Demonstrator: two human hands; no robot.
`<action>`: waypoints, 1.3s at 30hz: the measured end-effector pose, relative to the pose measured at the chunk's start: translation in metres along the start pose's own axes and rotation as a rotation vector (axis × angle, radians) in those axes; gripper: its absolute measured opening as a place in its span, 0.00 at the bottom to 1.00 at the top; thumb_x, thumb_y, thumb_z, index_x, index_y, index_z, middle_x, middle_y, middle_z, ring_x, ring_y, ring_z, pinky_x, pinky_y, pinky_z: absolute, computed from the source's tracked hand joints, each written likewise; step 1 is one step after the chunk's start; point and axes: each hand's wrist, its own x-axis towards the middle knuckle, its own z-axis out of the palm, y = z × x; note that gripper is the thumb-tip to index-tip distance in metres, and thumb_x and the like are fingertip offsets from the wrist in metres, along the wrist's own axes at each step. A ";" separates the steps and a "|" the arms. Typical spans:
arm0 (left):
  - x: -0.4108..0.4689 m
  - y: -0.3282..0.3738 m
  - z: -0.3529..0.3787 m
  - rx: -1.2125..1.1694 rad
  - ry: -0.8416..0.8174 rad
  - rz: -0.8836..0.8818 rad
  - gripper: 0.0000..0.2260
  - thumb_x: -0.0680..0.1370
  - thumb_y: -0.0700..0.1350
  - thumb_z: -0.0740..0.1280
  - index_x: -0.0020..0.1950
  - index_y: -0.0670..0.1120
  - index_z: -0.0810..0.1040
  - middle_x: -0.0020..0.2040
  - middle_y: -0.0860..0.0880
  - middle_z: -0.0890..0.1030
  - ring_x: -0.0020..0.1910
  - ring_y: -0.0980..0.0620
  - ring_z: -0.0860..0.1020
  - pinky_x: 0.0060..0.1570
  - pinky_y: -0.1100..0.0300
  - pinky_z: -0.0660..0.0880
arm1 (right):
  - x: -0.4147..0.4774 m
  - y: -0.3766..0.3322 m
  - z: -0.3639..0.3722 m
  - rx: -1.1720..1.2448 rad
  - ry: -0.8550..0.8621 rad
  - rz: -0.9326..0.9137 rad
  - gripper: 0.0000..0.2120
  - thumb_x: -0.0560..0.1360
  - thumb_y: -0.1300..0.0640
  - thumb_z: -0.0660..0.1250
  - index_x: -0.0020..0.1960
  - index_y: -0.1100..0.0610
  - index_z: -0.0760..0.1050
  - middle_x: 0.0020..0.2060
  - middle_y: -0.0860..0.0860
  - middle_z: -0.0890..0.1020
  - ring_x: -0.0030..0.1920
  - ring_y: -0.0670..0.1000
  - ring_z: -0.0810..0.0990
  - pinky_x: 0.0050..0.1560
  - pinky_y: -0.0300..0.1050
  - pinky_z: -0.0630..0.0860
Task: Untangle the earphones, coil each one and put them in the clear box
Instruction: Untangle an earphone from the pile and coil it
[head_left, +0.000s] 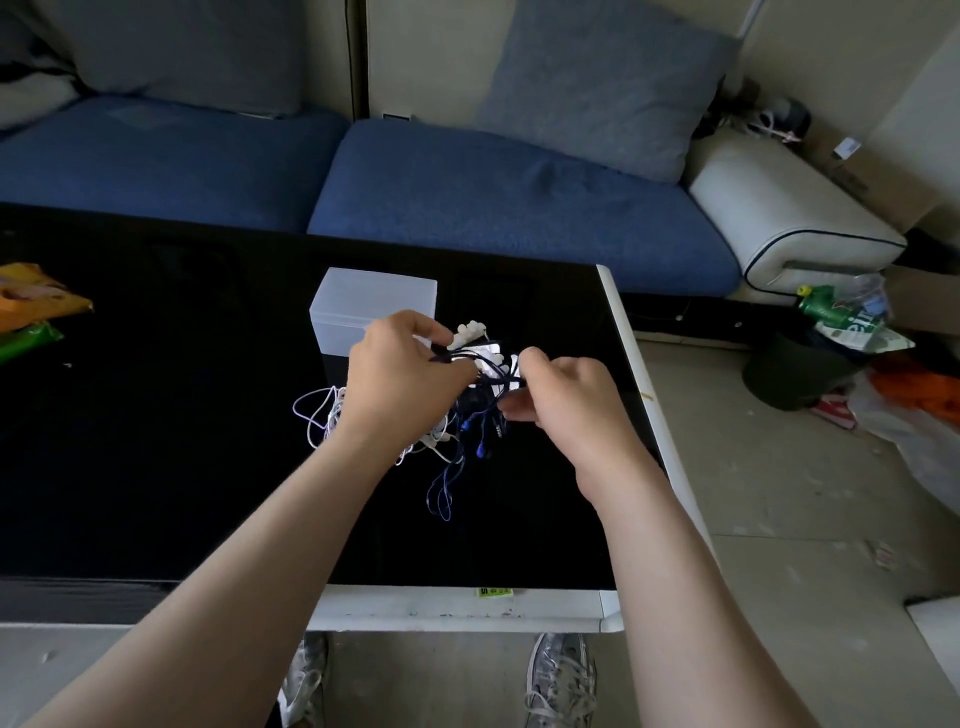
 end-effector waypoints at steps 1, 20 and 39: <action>-0.002 -0.001 0.000 0.054 0.025 0.045 0.04 0.72 0.45 0.75 0.45 0.51 0.83 0.26 0.55 0.75 0.27 0.58 0.73 0.29 0.69 0.67 | 0.000 -0.001 0.001 0.003 -0.002 -0.005 0.17 0.80 0.49 0.64 0.37 0.59 0.75 0.39 0.53 0.89 0.48 0.55 0.89 0.44 0.46 0.75; 0.006 0.009 -0.003 -0.859 -0.299 -0.157 0.09 0.84 0.44 0.67 0.61 0.42 0.80 0.37 0.49 0.78 0.26 0.55 0.58 0.25 0.63 0.59 | 0.003 0.008 0.001 0.255 -0.153 0.235 0.06 0.79 0.67 0.71 0.44 0.69 0.79 0.43 0.68 0.87 0.45 0.65 0.89 0.50 0.57 0.87; -0.005 0.007 -0.010 -0.332 -0.599 0.166 0.12 0.82 0.44 0.65 0.44 0.41 0.83 0.29 0.46 0.65 0.28 0.51 0.60 0.29 0.56 0.56 | 0.010 0.012 -0.001 -0.025 -0.190 -0.358 0.13 0.83 0.62 0.68 0.60 0.47 0.84 0.51 0.43 0.87 0.53 0.40 0.85 0.50 0.34 0.78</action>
